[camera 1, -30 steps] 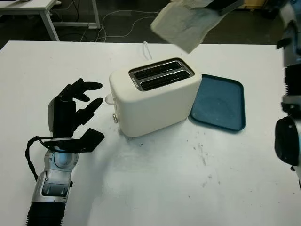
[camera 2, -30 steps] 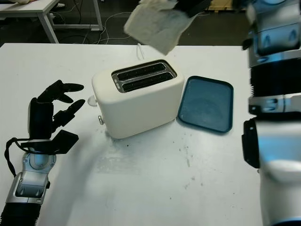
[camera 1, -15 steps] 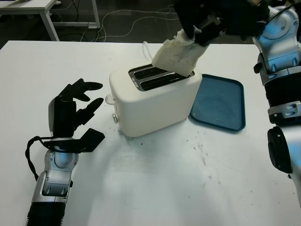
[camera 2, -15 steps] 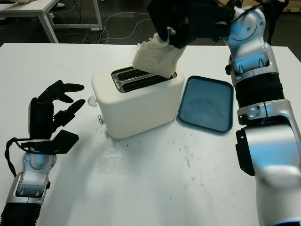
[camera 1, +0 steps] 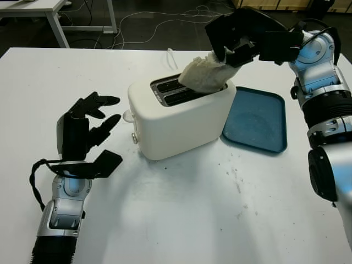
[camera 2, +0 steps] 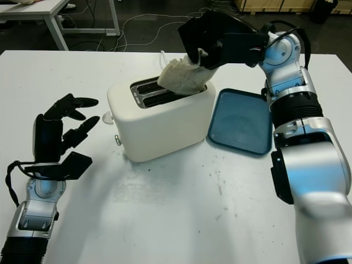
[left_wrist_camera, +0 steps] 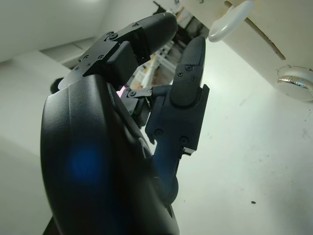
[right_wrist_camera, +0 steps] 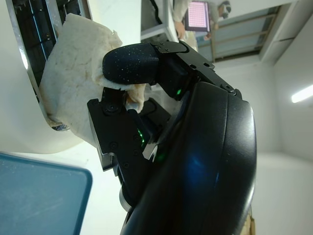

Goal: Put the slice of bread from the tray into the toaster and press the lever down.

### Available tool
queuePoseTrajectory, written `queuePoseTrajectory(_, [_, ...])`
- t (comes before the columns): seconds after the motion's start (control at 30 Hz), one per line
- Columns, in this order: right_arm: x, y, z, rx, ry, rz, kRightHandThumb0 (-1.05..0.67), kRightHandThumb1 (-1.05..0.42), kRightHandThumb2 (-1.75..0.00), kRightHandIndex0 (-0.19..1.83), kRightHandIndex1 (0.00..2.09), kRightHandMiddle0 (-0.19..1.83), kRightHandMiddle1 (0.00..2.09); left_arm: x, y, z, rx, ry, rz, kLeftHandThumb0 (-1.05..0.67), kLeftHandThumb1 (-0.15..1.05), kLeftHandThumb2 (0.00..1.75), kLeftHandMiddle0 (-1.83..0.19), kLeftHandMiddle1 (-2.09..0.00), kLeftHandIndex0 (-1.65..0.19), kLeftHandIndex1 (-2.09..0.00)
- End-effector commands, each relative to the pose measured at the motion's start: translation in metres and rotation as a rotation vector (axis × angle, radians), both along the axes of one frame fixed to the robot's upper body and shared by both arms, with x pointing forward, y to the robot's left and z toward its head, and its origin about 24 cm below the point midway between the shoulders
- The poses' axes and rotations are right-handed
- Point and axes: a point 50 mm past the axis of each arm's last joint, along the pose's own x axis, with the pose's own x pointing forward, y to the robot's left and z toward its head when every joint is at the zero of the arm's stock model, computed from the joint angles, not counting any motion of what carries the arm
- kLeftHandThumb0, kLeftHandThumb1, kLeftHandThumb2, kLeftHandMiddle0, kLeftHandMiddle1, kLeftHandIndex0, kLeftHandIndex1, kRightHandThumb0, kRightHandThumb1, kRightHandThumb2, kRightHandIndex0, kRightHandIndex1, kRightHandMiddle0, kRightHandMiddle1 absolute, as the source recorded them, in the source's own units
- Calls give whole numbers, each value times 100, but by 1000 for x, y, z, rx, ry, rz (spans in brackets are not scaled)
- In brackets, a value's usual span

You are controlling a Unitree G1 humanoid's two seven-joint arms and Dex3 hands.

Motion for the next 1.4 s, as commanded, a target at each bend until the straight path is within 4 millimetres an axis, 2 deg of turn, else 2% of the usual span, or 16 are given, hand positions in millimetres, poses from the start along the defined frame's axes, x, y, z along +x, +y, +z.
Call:
queuePoseTrajectory(0.0, [-1,7,4,-8,-19,32,-50,-92,-53,105,175,78,175,-1,-1,0,-6,-6,2,-33,92,12,-50,-149,-70,-70])
queuePoseTrajectory(0.13, [-3,11,4,-11,-14,53,-51,-92,-53,107,175,81,175,-1,-1,0,-3,-2,4,-33,92,12,-50,-149,-70,-70])
queuePoseTrajectory(0.4, [-5,13,18,9,-29,80,-51,-92,-53,108,175,82,175,-1,-1,0,0,-1,6,-33,92,12,-50,-154,-70,-70])
queuePoseTrajectory(0.7, [-4,20,34,34,-86,91,-51,-92,-52,104,175,80,175,-2,-2,-1,1,-7,5,-32,92,11,-51,-147,-71,-70])
queuePoseTrajectory(1.17, [-3,25,6,-71,22,100,-52,-92,-54,113,175,87,175,-3,0,-1,-6,-3,13,-32,92,12,-51,-149,-70,-68])
queuePoseTrajectory(1.37, [-7,26,2,-74,19,130,-45,-92,-54,114,175,90,175,-3,0,-1,-9,-9,11,-32,92,12,-52,-149,-71,-68])
